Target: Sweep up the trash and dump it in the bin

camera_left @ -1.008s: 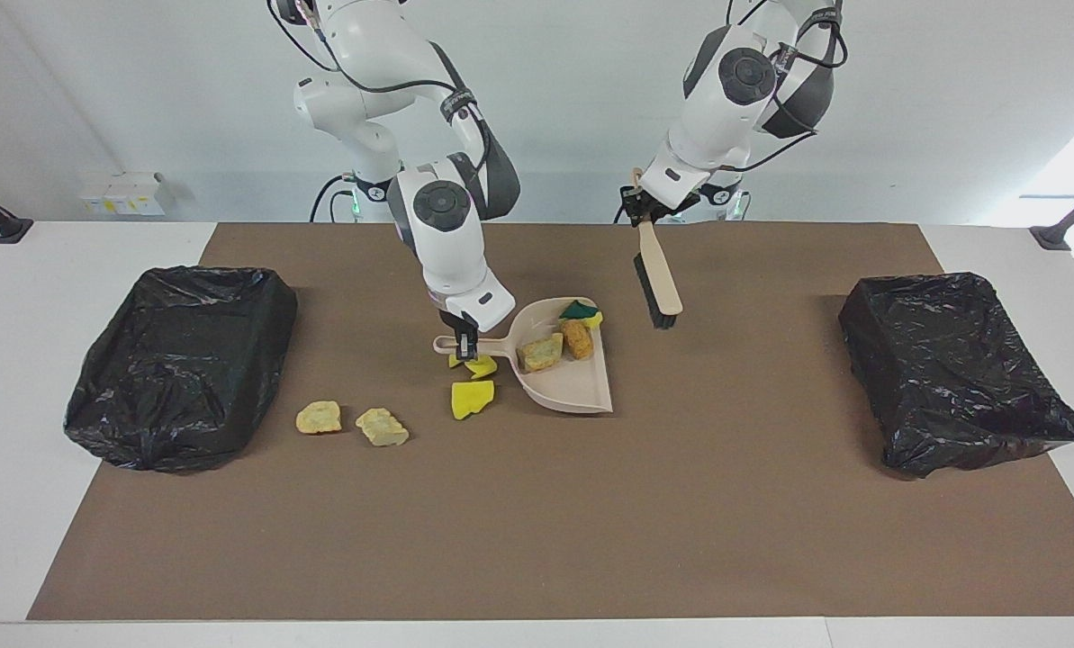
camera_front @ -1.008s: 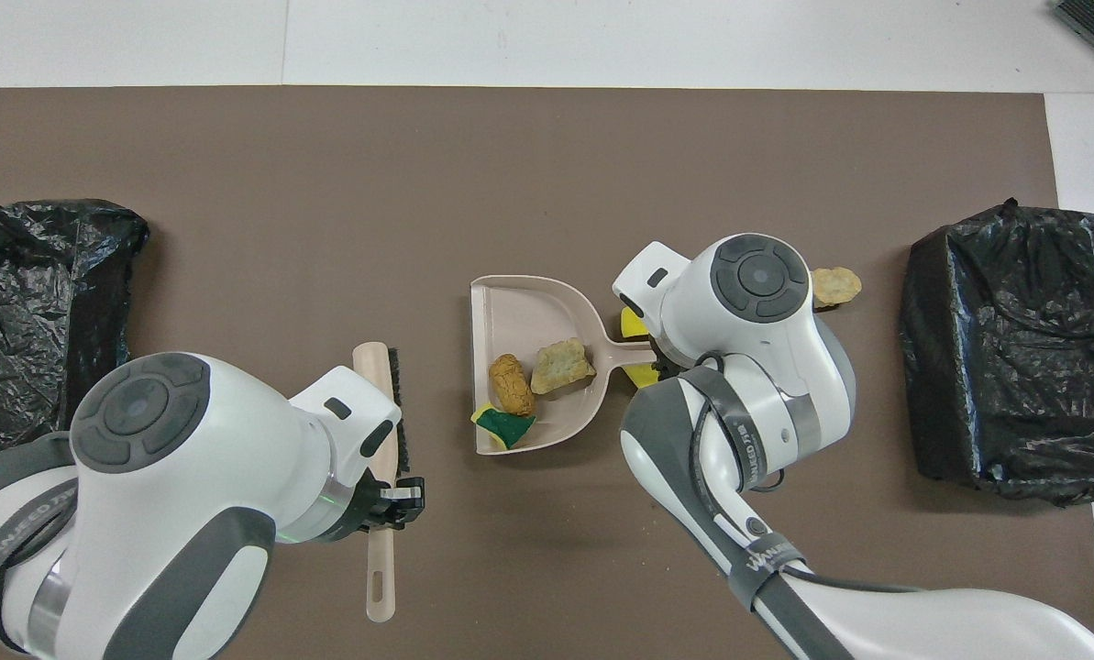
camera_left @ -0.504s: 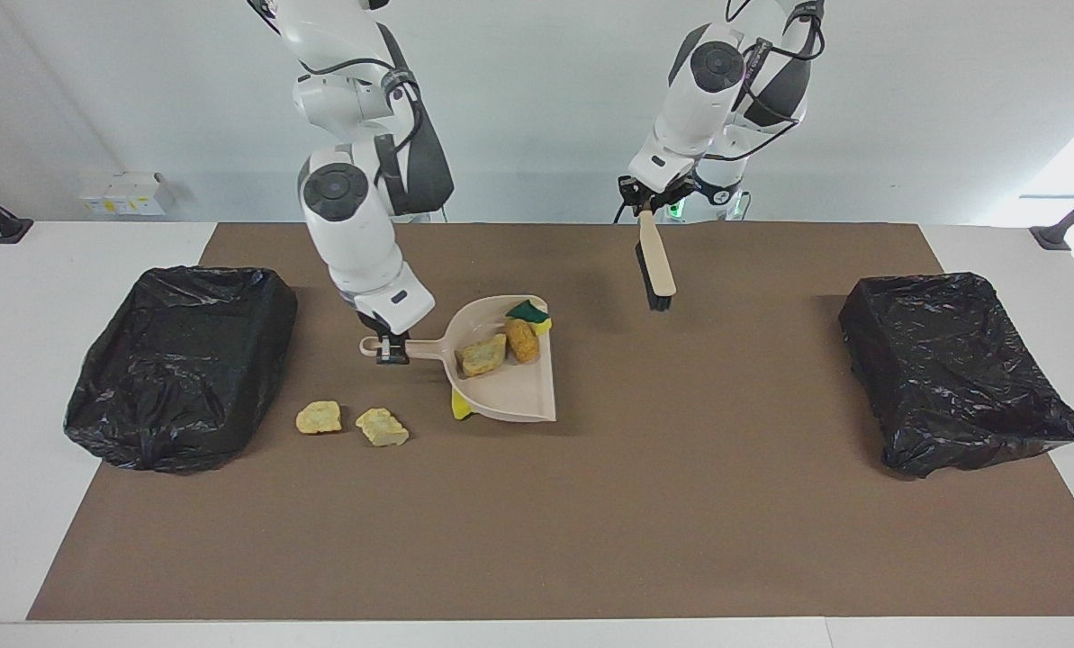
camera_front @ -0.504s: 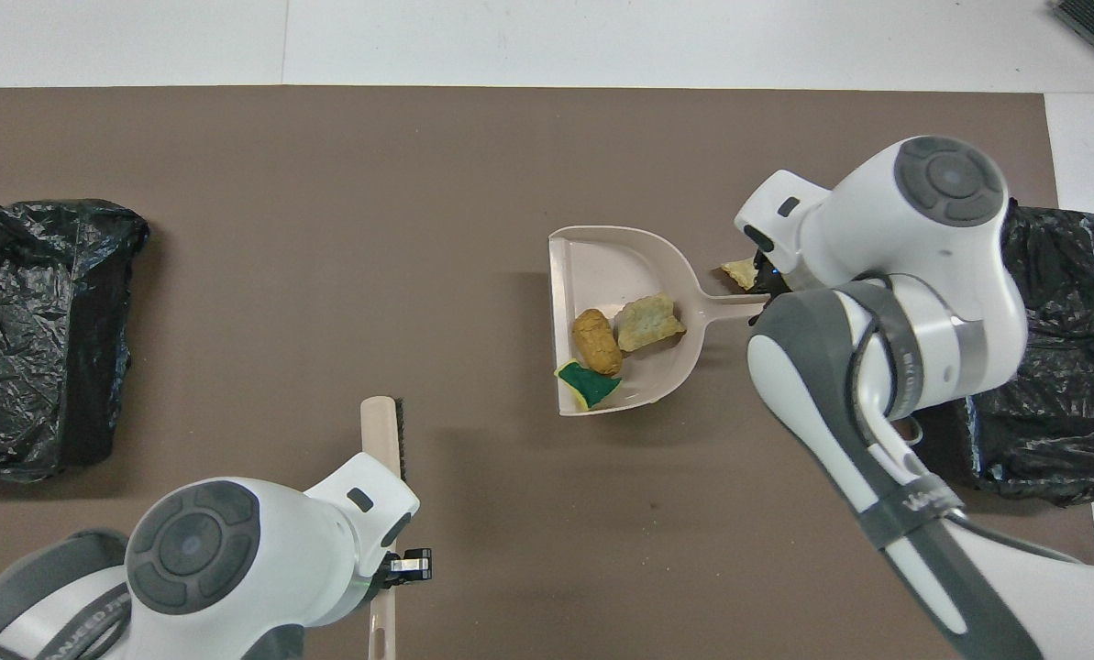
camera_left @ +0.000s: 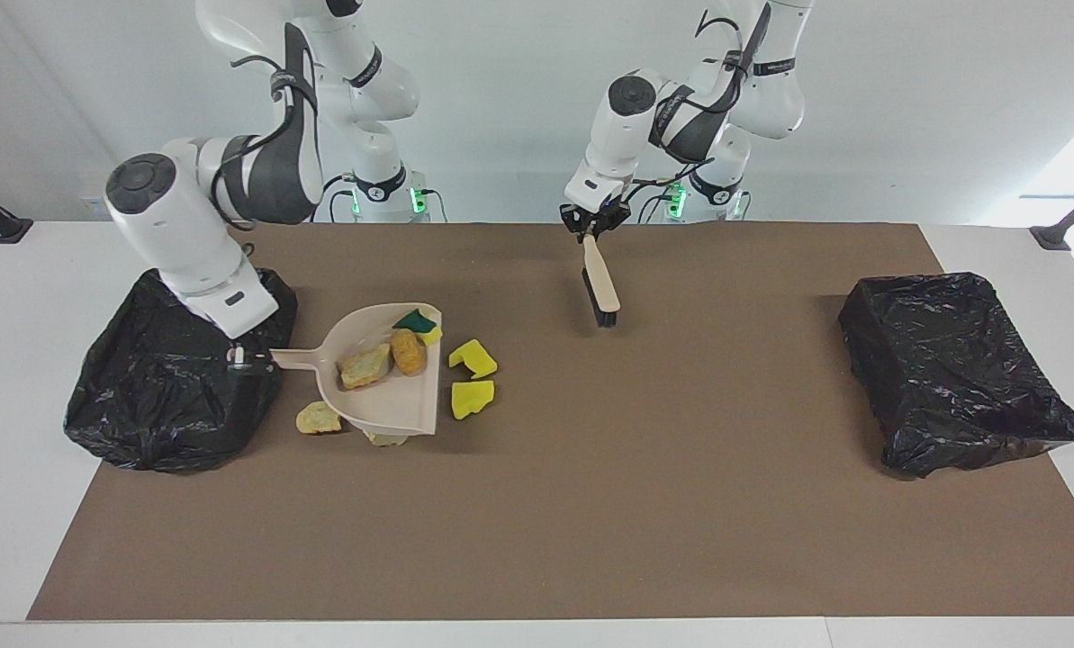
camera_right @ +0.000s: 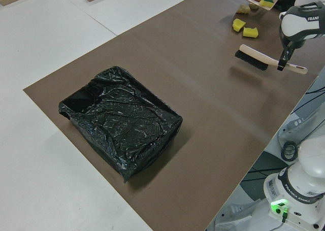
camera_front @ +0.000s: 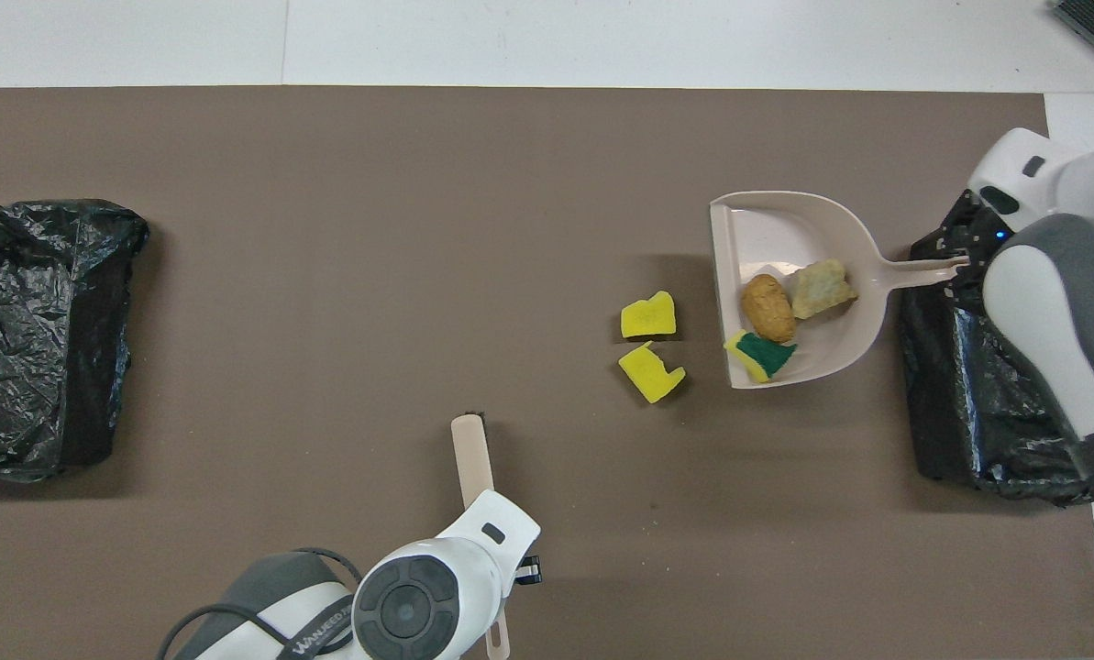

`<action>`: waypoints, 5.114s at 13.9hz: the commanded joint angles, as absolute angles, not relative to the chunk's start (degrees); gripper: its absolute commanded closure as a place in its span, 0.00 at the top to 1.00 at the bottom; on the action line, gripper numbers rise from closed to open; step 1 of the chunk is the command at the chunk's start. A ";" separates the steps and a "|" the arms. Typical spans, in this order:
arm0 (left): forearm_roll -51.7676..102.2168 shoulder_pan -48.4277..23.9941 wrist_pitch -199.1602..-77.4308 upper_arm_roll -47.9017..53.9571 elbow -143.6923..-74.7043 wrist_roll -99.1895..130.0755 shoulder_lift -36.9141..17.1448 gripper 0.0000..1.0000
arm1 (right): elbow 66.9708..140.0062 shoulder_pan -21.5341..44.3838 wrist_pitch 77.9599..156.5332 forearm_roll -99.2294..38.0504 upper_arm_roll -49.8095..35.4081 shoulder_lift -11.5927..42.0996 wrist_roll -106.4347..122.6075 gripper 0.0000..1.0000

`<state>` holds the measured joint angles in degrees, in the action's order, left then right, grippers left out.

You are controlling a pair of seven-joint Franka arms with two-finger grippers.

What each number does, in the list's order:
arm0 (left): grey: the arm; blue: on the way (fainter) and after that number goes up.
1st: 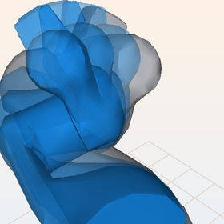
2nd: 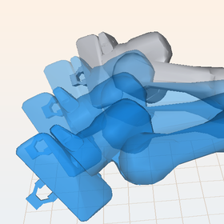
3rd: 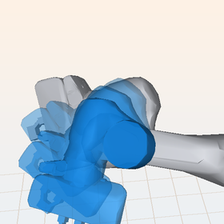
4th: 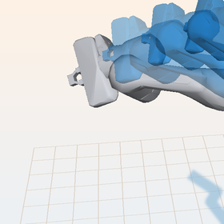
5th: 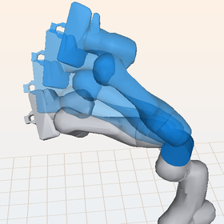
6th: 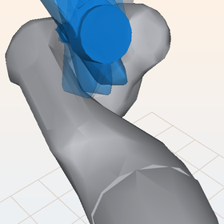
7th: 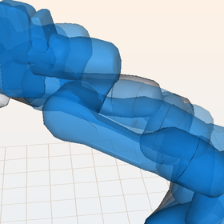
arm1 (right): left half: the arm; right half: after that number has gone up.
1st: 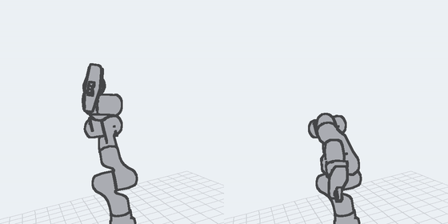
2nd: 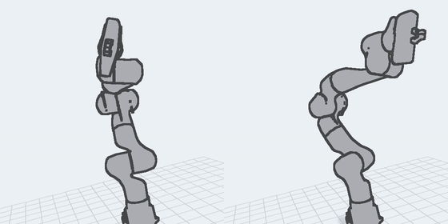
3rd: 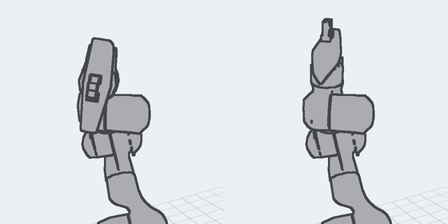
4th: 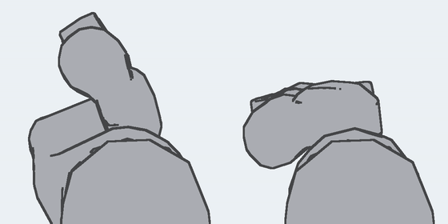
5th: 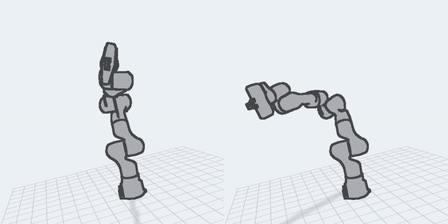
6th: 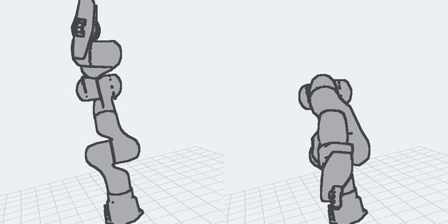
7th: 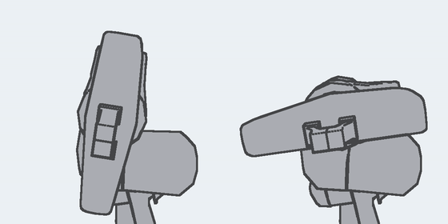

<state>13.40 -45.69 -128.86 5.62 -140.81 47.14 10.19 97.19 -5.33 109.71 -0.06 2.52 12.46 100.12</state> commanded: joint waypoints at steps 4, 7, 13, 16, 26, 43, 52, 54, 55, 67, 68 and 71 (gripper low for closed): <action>15.64 -49.65 -132.01 4.75 -140.27 47.90 8.00 0.00 | 94.04 -20.63 107.49 5.53 1.84 12.22 113.19 0.00; 15.82 -50.88 -132.10 4.75 -140.36 45.28 6.51 0.00 | 92.99 -26.27 108.11 9.21 2.37 12.04 116.19 0.00; 15.91 -50.80 -133.94 4.66 -140.45 45.61 5.89 0.14 | 96.58 -26.64 110.73 27.65 2.99 8.97 105.86 0.00; 15.91 -50.19 -134.82 4.48 -140.27 45.88 5.45 0.97 | 100.54 -22.95 111.62 36.10 2.90 6.95 93.46 0.00; 14.68 -29.74 -128.86 4.13 -131.49 37.29 5.18 1.00 | 100.72 -18.46 109.16 49.65 2.99 -0.17 92.19 0.00; 4.39 1.58 -105.14 4.04 -115.95 4.93 8.00 1.00 | 107.49 -13.27 109.61 48.63 1.76 -7.03 86.22 0.00; 4.31 2.29 -88.00 2.81 -99.86 4.83 8.35 1.00 | 107.75 -7.83 99.94 24.19 -0.18 -7.38 67.10 0.00; 4.13 2.29 -86.05 2.64 -97.57 4.92 8.35 1.00 | 107.75 -7.65 99.76 21.81 -0.44 -6.95 59.89 0.00; 2.83 2.20 -85.52 2.72 -97.04 4.83 8.44 1.00 | 107.75 -6.95 99.84 20.93 -0.70 -6.60 55.50 0.00; 1.93 2.20 -86.31 2.72 -98.52 4.66 9.49 1.00 | 104.24 9.29 105.28 1.14 -0.88 3.42 3.99 0.00; 1.93 2.20 -86.57 2.72 -98.87 4.66 9.84 1.00 | 104.24 11.84 107.12 1.06 -0.88 4.38 -0.92 0.00; 1.93 2.28 -87.10 2.64 -99.40 4.66 10.19 1.00 | 102.66 17.82 110.99 -3.50 -0.88 7.64 -13.41 0.00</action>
<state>2.98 1.63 -87.05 2.33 -98.48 5.54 9.22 105.18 15.13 109.39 -0.40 -1.17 5.32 -7.16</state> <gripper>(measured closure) 0.000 0.683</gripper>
